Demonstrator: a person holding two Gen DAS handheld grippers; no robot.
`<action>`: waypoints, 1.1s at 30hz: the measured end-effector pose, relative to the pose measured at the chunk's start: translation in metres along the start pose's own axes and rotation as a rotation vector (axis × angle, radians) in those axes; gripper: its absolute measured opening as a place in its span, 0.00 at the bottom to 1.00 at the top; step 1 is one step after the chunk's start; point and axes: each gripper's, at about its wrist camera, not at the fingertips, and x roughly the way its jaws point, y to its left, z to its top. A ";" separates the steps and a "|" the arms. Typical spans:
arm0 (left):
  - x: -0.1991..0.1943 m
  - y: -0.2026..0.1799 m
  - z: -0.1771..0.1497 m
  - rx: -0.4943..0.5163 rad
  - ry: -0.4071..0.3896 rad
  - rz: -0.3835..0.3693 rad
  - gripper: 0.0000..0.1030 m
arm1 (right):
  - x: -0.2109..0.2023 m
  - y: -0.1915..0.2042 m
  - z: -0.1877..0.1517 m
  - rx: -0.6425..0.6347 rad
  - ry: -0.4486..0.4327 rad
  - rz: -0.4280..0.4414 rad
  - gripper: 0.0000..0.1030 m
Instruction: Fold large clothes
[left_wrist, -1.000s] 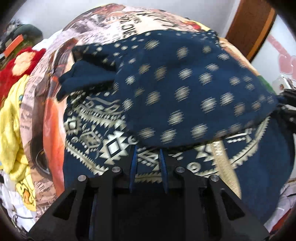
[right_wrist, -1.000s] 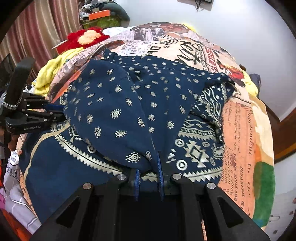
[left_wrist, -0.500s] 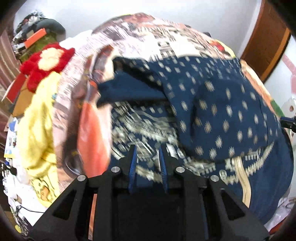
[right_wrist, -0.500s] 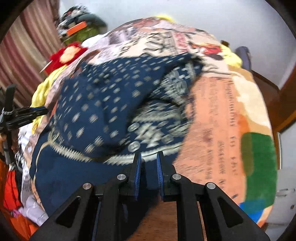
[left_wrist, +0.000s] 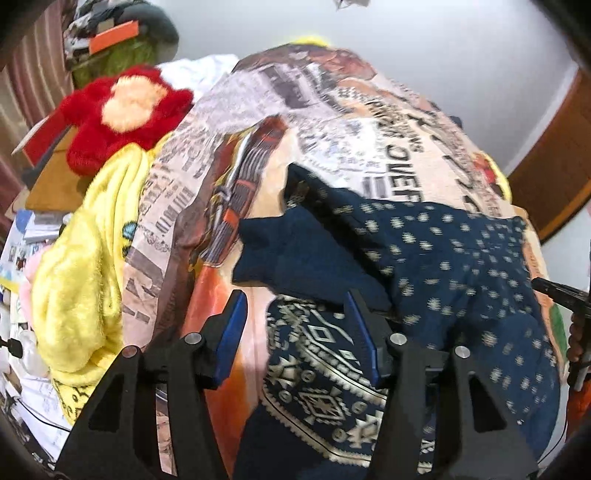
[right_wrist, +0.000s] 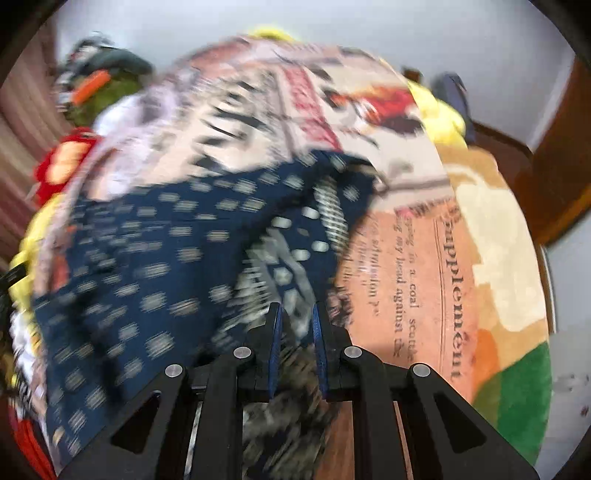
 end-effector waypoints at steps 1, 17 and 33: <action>0.006 0.003 0.000 -0.001 0.012 0.010 0.52 | 0.009 -0.005 0.000 0.032 0.009 0.017 0.11; 0.094 0.017 0.054 -0.063 0.099 -0.085 0.52 | 0.004 -0.058 0.015 0.145 -0.095 0.153 0.82; 0.156 0.002 0.083 -0.104 0.108 -0.236 0.16 | 0.060 -0.030 0.061 0.177 -0.034 0.301 0.17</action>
